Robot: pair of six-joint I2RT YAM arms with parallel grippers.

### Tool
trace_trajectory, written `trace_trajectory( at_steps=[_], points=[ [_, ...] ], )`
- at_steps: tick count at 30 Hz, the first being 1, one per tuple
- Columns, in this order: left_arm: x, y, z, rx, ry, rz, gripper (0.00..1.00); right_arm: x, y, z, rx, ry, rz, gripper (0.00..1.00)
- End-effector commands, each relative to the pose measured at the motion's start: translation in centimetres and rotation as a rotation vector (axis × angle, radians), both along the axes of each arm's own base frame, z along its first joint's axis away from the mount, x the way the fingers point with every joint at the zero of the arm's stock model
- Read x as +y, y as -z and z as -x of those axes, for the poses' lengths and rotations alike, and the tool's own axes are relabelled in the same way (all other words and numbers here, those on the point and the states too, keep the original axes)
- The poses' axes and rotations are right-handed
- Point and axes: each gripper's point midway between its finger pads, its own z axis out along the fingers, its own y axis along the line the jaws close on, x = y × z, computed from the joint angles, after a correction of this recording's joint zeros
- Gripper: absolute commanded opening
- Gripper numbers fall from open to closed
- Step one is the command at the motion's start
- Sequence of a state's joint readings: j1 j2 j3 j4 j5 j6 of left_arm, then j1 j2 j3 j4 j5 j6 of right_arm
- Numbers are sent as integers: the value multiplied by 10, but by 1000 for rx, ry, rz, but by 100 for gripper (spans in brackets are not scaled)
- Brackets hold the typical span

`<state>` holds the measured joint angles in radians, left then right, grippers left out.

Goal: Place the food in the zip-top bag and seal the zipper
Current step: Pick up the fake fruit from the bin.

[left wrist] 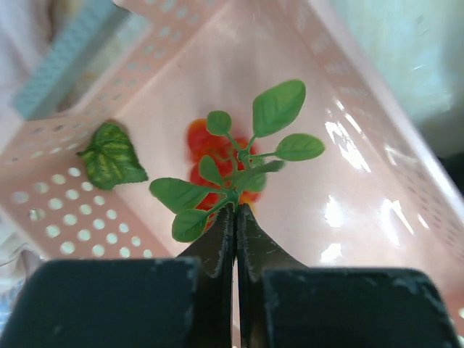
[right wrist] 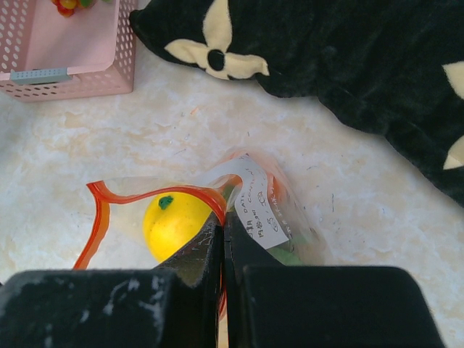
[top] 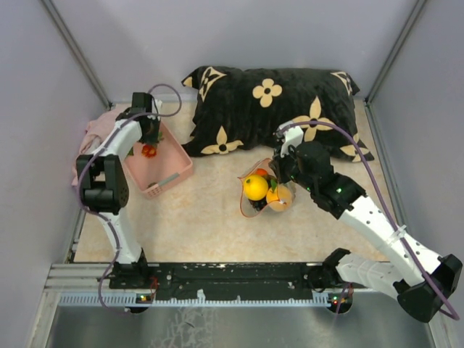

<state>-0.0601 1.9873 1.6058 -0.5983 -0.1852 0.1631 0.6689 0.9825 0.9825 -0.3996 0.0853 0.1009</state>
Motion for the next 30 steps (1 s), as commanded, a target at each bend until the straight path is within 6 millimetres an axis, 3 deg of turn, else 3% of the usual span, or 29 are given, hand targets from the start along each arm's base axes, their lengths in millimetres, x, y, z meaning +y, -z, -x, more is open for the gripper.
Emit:
trace_trajectory(
  at_steps=[1,8,13,21,30],
  points=[
    [-17,-55,-4,-155,17,88,0,1,-26,-10,-82,17,-56,0],
    [-46,-90,16,-230,30,226,0,3,-32,-9,-96,12,-71,0],
    [-89,-119,39,-306,91,406,0,4,-34,-9,-98,8,-79,0],
    [-148,-165,99,-413,255,565,0,3,-43,-4,-108,2,-107,0],
    [-201,-193,173,-453,478,718,0,6,-45,-2,-94,1,-146,0]
  ],
)
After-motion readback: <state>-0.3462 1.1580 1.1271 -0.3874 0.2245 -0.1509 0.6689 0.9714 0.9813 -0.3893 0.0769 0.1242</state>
